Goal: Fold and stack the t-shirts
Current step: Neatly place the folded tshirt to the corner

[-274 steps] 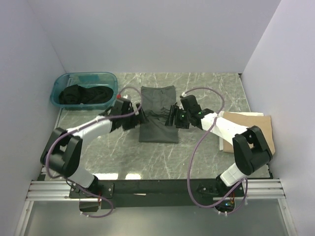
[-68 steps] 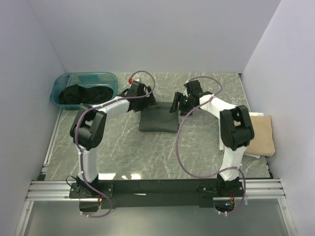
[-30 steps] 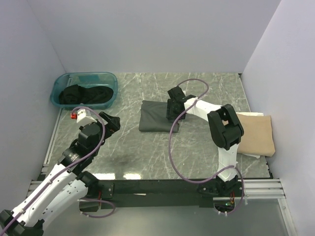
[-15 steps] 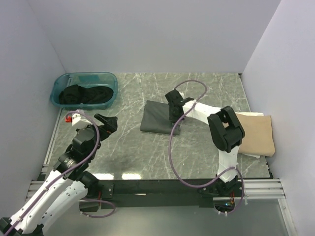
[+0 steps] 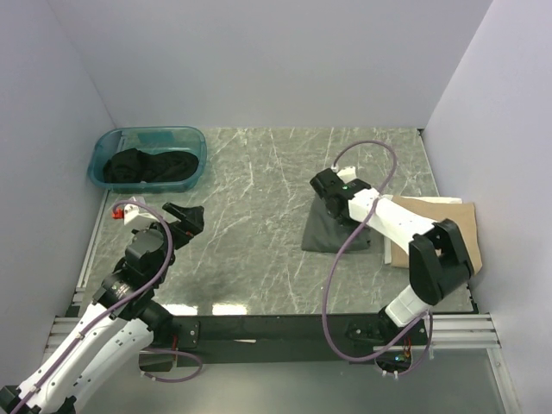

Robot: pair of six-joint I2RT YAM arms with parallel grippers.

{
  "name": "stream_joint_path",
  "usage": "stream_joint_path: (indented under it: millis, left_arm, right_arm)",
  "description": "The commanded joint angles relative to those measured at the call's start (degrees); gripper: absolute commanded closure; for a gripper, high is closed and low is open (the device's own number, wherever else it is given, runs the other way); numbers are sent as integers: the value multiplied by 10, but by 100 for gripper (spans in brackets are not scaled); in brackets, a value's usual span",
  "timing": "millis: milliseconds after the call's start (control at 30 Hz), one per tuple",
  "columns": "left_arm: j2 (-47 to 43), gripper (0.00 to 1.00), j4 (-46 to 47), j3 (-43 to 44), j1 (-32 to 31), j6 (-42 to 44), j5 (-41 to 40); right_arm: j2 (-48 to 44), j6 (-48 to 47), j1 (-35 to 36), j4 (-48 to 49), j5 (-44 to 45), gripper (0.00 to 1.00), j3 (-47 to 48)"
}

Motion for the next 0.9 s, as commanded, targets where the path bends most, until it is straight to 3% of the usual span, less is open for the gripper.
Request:
stream_joint_path:
  millis: [0, 333, 500, 867]
  left_arm:
    - [-5, 1, 21, 0, -1, 4, -14]
    - [-11, 1, 25, -4, -1, 8, -30]
    - [-16, 1, 25, -6, -1, 9, -34]
    - [-29, 1, 32, -12, -2, 18, -34]
  right_arm:
    - [-42, -6, -8, -68, 106, 100, -9]
    - [-104, -1, -9, -146, 253, 100, -21]
    - [-101, 42, -45, -209, 315, 100, 8]
    - [-160, 5, -77, -244, 317, 100, 39]
